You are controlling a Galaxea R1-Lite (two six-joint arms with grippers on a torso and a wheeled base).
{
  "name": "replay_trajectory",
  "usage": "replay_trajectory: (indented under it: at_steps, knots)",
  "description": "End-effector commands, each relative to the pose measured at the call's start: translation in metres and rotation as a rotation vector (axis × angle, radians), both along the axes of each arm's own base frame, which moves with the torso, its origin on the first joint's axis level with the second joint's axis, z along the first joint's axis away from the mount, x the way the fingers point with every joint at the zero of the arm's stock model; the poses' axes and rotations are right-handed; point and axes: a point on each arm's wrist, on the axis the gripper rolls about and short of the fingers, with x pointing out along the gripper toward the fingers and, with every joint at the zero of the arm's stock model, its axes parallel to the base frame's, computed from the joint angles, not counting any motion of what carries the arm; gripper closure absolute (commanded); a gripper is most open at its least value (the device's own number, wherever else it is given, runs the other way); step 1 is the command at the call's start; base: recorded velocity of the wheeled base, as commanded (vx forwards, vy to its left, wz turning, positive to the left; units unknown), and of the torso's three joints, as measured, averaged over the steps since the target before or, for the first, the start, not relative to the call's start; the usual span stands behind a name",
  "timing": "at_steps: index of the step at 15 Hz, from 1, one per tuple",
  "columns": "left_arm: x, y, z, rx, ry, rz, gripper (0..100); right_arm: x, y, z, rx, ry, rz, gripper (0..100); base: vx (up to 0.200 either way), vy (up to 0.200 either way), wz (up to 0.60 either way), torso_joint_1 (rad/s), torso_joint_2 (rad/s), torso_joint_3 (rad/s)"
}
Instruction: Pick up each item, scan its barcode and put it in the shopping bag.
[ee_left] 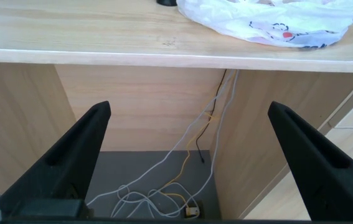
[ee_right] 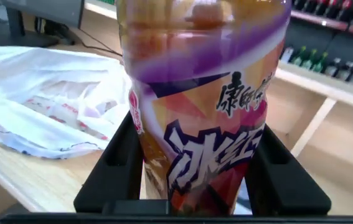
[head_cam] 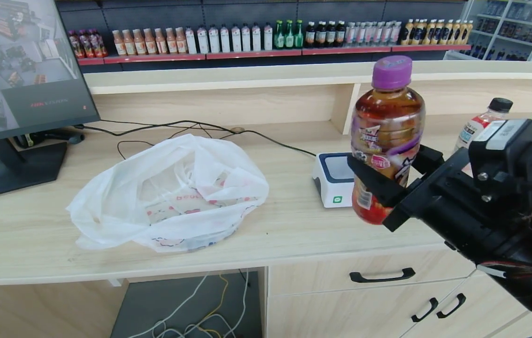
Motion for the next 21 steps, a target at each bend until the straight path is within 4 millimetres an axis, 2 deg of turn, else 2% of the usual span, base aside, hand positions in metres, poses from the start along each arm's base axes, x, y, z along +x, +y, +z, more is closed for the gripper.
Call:
replay_trajectory:
  at_steps: [1,2,4,5,6,8,10,14,17,21]
  knots:
    - [0.000,0.000,0.000,0.000,0.000,0.000,0,0.014,0.009,0.004,-0.060,-0.075,-0.033,100,0.000,0.000,0.00,0.000,0.00,0.000]
    - [0.000,0.000,0.000,0.000,0.000,0.000,0,0.018,0.012,0.003,-0.129,-0.142,-0.038,100,0.000,0.000,0.00,0.000,0.00,0.000]
    - [0.000,0.000,0.000,0.000,0.000,0.000,0,0.047,0.006,0.014,-0.315,-0.410,-0.032,100,0.000,0.000,0.00,0.000,0.00,0.000]
    - [0.000,0.000,0.000,0.000,0.000,0.000,0,0.059,0.002,0.014,-0.369,-0.474,-0.013,100,0.000,0.000,0.00,0.000,0.00,0.000]
    - [0.000,0.000,0.000,0.000,0.000,0.000,0,0.062,0.000,0.011,-0.386,-0.481,-0.025,100,0.000,0.000,0.00,0.000,0.00,0.000]
    - [0.000,0.000,0.000,0.000,0.000,0.000,0,0.073,0.004,0.003,-0.487,-0.605,-0.011,100,0.000,0.000,0.00,0.000,0.00,0.000]
    - [0.000,0.000,0.000,0.000,0.000,0.000,0,0.085,0.007,-0.008,-0.531,-0.644,0.002,100,0.000,0.000,0.00,0.000,0.00,0.000]
    - [0.000,0.000,0.000,0.000,0.000,0.000,0,0.095,0.006,0.000,-0.517,-0.699,0.052,100,0.000,0.000,0.00,0.000,0.00,0.000]
    - [0.000,0.000,0.000,0.000,0.000,0.000,0,0.113,-0.002,-0.019,-0.618,-0.769,0.107,100,0.000,0.000,0.00,0.000,0.00,0.000]
    - [0.000,0.000,0.000,0.000,0.000,0.000,0,0.122,0.000,-0.023,-0.662,-0.823,0.082,100,0.000,0.000,0.00,0.000,0.00,0.000]
